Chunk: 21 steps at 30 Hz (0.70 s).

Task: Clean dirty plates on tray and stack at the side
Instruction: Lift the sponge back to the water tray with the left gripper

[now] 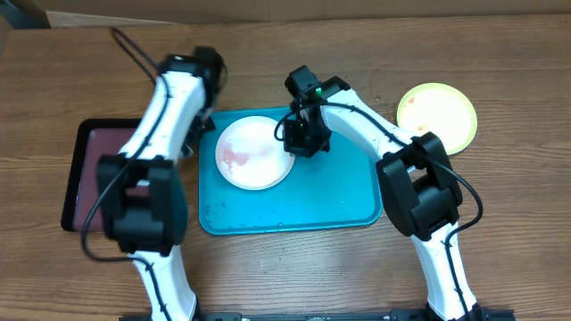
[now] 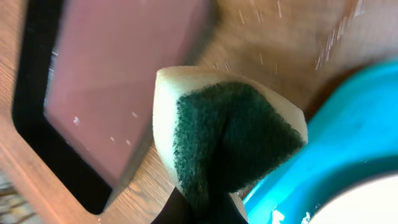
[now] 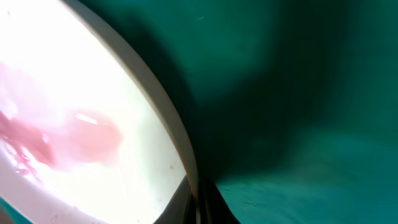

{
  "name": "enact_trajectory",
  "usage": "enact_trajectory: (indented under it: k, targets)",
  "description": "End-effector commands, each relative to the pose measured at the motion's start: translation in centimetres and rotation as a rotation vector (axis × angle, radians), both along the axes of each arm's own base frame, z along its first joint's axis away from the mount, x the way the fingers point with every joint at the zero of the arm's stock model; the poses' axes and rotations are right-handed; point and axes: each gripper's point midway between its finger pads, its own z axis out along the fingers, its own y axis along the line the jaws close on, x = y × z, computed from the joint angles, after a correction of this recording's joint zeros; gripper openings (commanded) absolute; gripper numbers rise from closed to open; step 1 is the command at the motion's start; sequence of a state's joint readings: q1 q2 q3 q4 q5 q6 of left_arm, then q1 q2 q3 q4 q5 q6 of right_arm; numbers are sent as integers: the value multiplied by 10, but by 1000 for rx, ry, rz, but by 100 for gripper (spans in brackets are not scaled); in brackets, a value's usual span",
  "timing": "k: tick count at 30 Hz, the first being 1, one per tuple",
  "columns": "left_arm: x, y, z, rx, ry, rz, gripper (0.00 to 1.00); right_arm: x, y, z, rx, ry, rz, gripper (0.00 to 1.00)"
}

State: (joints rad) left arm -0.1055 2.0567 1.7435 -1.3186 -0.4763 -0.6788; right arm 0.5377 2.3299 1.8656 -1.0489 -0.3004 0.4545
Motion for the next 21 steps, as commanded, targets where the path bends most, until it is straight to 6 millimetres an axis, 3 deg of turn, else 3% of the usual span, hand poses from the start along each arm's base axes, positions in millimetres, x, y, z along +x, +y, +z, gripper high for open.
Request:
enact_trajectory:
  k: [1,5,8,15,21]
  targets:
    - [2,14,67,-24,-198,60,4,18,5,20,0,-90,57,4]
    - [-15,39,98,-116,-252,76,4,34,0,49,-87,-198,64,4]
    - [-31,59,101,-205,-244,119,4,46,-13,75,-250,-321,61,4]
    - [-53,106,72,-374,-255,312,4,56,-37,155,-653,-645,66,4]
    - [-76,139,37,-421,-257,444,4,43,-32,214,-942,-905,91,4]
